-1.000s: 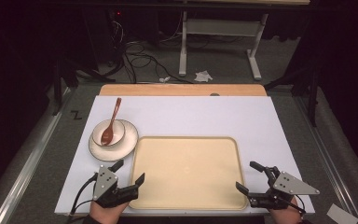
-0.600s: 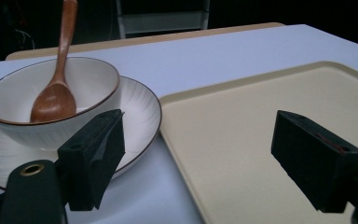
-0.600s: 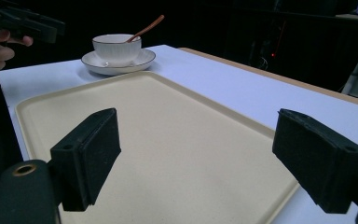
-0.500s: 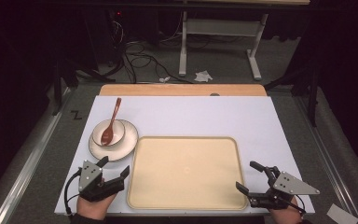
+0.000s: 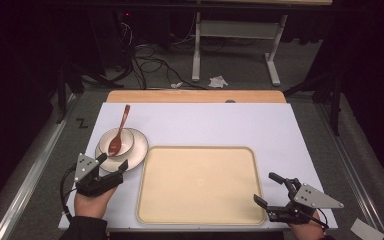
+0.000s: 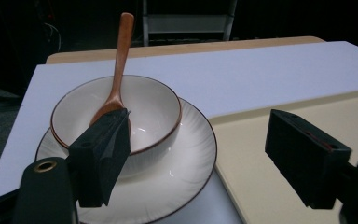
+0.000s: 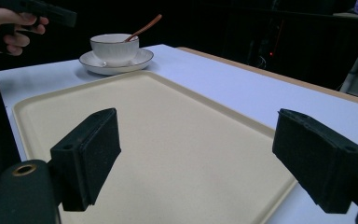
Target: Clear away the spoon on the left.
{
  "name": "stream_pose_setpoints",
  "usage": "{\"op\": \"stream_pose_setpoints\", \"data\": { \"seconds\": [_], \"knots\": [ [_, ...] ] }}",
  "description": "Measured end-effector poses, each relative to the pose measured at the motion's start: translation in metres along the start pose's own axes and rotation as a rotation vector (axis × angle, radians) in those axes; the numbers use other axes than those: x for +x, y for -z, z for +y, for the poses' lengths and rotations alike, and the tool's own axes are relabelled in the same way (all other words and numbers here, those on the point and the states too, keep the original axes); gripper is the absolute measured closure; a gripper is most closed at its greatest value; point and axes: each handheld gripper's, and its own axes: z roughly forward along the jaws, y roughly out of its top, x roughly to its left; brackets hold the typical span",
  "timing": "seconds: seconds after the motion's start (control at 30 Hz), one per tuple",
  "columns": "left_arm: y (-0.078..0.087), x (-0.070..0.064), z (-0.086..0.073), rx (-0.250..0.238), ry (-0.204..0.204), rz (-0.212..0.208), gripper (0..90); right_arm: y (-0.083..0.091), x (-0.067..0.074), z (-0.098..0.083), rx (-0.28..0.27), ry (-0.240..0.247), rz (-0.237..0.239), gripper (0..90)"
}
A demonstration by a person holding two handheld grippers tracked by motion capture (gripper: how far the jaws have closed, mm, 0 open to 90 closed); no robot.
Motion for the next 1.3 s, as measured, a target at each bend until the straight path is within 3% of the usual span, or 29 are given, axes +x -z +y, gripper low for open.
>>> {"op": "stream_pose_setpoints", "data": {
  "seconds": [0.27,0.67,0.83,1.03,1.2,1.23,1.27,1.3],
  "knots": [
    [-0.009,0.023,0.010,0.007,0.047,0.024,23.0,0.000,0.000,-0.001,0.001,-0.008,-0.002,16.2],
    [-0.025,0.036,0.038,0.000,0.030,0.073,28.1,0.002,-0.001,0.000,0.001,-0.004,-0.008,16.2],
    [-0.035,0.042,0.052,0.006,0.027,0.087,35.1,0.002,-0.001,-0.001,0.004,-0.012,-0.007,16.2],
    [-0.045,0.046,0.064,-0.009,0.055,0.078,44.3,0.002,-0.002,-0.001,-0.001,-0.006,-0.004,16.2],
    [-0.061,0.050,0.078,0.022,0.038,0.109,54.8,0.002,-0.002,-0.001,0.000,-0.012,-0.005,16.2],
    [-0.064,0.051,0.081,0.022,0.030,0.114,54.8,0.002,-0.002,-0.001,0.000,-0.012,-0.005,16.2],
    [-0.071,0.054,0.086,0.037,-0.011,0.149,60.2,0.002,-0.002,-0.001,-0.001,-0.013,-0.004,16.2],
    [-0.071,0.054,0.086,0.037,-0.011,0.149,63.6,0.002,-0.002,-0.001,-0.001,-0.013,-0.004,16.2]
  ]
}}
